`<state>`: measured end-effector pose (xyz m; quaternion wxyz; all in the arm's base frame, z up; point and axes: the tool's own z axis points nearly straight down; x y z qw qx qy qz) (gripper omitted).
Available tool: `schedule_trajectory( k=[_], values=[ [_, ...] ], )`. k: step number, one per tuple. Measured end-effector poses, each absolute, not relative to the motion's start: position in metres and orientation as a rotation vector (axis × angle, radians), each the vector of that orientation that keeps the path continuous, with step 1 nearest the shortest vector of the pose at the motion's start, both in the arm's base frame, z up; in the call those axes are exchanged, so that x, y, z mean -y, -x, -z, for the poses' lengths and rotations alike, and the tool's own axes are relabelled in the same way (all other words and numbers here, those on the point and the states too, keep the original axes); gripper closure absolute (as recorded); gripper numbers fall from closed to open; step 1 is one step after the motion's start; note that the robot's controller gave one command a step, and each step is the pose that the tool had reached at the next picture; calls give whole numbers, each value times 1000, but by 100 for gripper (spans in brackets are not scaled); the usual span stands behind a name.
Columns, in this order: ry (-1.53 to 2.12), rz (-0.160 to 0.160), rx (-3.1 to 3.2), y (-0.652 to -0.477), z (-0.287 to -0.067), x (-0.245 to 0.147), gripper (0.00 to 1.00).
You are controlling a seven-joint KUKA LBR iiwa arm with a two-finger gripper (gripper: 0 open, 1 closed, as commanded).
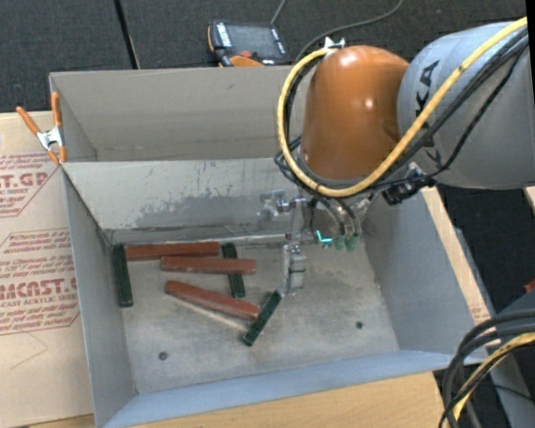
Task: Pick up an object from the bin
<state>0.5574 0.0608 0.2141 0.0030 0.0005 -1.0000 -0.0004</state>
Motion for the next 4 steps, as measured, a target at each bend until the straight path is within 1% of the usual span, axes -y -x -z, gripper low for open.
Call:
schedule_trajectory(
  k=[1,2,3,4],
  values=[
    [-5,1,3154,-545,-71,-58,0],
    [406,7,3121,-552,-72,-121,0],
    [513,3,3103,-514,-71,-125,0],
    [512,3,3102,-515,-71,-125,100]
  ],
)
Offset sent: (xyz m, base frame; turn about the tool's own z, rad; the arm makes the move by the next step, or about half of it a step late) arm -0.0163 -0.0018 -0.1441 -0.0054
